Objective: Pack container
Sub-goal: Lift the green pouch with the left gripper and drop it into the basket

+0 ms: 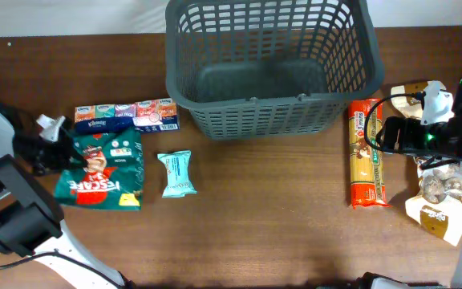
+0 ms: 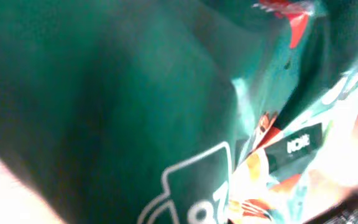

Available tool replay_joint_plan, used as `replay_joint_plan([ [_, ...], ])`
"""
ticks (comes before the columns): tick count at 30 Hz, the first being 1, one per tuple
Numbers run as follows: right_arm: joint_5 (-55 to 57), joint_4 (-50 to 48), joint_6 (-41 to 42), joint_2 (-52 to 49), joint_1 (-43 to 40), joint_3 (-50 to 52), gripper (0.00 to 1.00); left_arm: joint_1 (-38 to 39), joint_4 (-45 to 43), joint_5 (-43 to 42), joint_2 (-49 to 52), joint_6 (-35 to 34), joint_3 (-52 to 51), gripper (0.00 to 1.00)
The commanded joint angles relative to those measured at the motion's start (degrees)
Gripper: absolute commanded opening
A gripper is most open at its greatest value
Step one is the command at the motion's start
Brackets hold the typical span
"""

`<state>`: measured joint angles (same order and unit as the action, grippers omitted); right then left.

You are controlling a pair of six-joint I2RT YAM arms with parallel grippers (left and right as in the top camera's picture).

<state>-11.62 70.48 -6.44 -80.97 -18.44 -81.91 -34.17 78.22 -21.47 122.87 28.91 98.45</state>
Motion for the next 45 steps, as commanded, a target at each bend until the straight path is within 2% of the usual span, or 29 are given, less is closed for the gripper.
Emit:
replay_joint_plan([
  [1,0.26,0.33,0.09,-0.13,-0.37,-0.92,0.99,-0.28,1.99,-0.44,-5.79,-1.03,6.43,0.01],
  [13,-1.75,1.22,0.13,-0.13,-0.37,-0.92,0.99,-0.24,7.04,-0.42,-17.9,-2.47,17.97,0.02],
  [17,-1.88,1.57,0.13,-0.13,-0.37,-0.92,0.99,0.17,6.25,-4.48,-22.95,-2.91,23.19,0.02],
  [24,-1.9,2.4,0.13,-0.13,-0.37,-0.92,0.99,4.26,-6.99,-9.31,-32.35,-3.78,28.46,0.01],
  [29,-3.67,2.64,0.11,-0.13,-0.37,-0.92,0.99,10.45,-16.35,-17.44,-35.06,-3.78,28.46,0.02],
  [32,-4.11,2.73,0.09,-0.13,-0.37,-0.92,0.99,15.32,-20.5,-21.05,-34.75,-3.78,28.46,0.02],
  [38,-4.28,3.34,0.09,-0.13,-0.37,-0.92,0.99,26.73,-29.92,-21.14,-32.15,-1.6,28.46,0.01],
  [45,-4.26,4.76,0.07,-0.13,-0.37,-0.92,0.99,36.02,-37.4,-21.18,-23.34,0.94,28.46,0.02],
])
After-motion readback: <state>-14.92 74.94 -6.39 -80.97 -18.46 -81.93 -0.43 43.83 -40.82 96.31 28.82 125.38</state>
